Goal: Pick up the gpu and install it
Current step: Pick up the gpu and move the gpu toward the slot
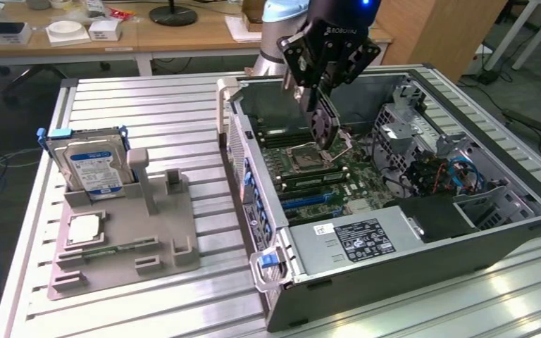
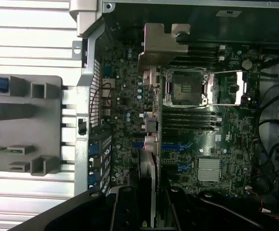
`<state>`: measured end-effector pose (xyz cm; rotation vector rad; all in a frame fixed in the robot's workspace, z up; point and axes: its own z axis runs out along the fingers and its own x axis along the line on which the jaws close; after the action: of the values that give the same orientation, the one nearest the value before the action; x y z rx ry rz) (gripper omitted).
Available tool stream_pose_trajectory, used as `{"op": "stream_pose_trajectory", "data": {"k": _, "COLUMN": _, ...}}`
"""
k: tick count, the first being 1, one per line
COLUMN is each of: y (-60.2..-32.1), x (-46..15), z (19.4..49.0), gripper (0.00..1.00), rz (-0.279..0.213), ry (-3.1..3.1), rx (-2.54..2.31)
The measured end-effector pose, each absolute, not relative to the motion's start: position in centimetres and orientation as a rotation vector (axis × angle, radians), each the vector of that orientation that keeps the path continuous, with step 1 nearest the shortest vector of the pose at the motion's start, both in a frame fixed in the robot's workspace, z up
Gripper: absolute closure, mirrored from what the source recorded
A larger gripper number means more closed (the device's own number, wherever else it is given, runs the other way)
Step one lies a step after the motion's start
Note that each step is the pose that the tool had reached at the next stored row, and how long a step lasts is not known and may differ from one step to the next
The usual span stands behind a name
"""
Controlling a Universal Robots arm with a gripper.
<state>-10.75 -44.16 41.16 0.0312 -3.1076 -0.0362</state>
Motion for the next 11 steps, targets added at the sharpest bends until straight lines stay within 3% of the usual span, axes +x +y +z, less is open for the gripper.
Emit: {"op": "stream_pose_trajectory", "data": {"k": 11, "y": -44.2, "x": -9.6, "z": 41.1, "gripper": 0.74, "rz": -0.036, "ry": -3.108, "rx": 0.031}}
